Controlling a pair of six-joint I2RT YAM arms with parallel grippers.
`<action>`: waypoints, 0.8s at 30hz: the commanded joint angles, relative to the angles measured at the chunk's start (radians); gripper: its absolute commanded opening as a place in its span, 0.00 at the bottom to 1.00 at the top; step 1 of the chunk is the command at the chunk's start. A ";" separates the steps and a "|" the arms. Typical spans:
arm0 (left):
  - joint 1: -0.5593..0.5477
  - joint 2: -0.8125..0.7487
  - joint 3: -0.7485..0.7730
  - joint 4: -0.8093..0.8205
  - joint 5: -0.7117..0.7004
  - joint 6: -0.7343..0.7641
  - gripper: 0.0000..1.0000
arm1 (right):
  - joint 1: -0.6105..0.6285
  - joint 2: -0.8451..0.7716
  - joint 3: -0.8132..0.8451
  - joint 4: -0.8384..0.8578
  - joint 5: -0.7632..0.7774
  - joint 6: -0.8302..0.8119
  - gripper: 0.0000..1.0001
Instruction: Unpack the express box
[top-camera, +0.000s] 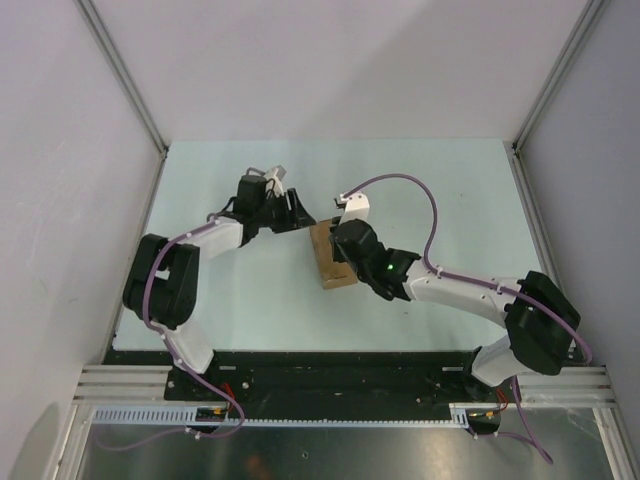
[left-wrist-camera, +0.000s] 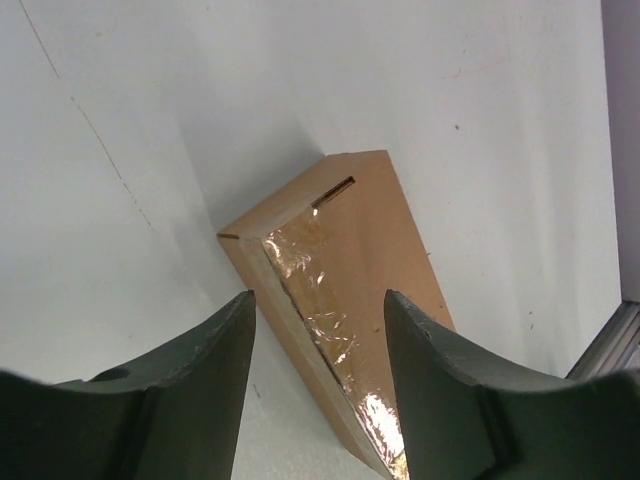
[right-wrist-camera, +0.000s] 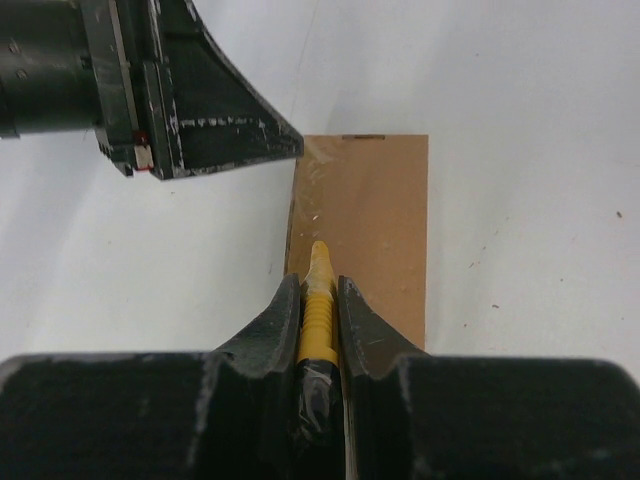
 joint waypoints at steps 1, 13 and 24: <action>0.001 0.034 0.043 0.010 0.023 0.022 0.58 | 0.004 0.019 0.050 0.077 0.063 -0.020 0.00; 0.003 0.127 0.115 0.010 0.023 0.024 0.52 | 0.019 0.130 0.075 0.191 0.032 -0.048 0.00; 0.004 0.184 0.152 0.002 0.052 0.053 0.40 | 0.011 0.199 0.116 0.241 0.042 -0.074 0.00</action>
